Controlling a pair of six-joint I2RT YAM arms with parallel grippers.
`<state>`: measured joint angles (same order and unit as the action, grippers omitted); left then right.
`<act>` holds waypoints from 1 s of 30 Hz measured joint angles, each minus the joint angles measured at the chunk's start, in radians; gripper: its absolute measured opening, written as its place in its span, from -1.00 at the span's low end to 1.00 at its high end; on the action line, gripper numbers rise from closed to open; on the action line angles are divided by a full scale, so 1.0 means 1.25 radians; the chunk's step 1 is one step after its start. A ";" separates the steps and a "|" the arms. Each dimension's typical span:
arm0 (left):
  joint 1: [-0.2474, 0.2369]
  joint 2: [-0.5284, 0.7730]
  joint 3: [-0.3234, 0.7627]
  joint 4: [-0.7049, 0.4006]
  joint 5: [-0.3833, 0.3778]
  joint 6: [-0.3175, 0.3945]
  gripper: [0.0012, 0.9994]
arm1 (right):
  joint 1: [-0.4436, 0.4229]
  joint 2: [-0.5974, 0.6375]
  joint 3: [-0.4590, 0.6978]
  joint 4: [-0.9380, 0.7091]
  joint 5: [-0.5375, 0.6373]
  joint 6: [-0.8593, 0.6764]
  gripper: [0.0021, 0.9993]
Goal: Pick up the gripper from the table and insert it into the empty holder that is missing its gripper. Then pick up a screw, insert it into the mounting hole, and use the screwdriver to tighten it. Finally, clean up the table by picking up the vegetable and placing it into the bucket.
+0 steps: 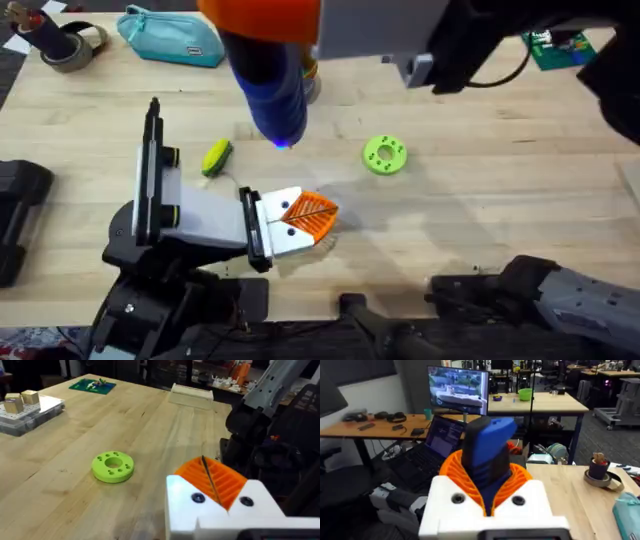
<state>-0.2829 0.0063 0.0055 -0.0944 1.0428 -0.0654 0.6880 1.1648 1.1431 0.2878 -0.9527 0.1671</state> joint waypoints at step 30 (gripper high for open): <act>0.000 0.000 0.000 0.000 -0.001 0.000 -0.98 | -0.051 0.001 0.003 -0.304 0.009 -0.329 -0.93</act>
<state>-0.2829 0.0063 0.0055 -0.0940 1.0416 -0.0654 0.6247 1.1664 1.1473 -0.0921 -0.9417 -0.2443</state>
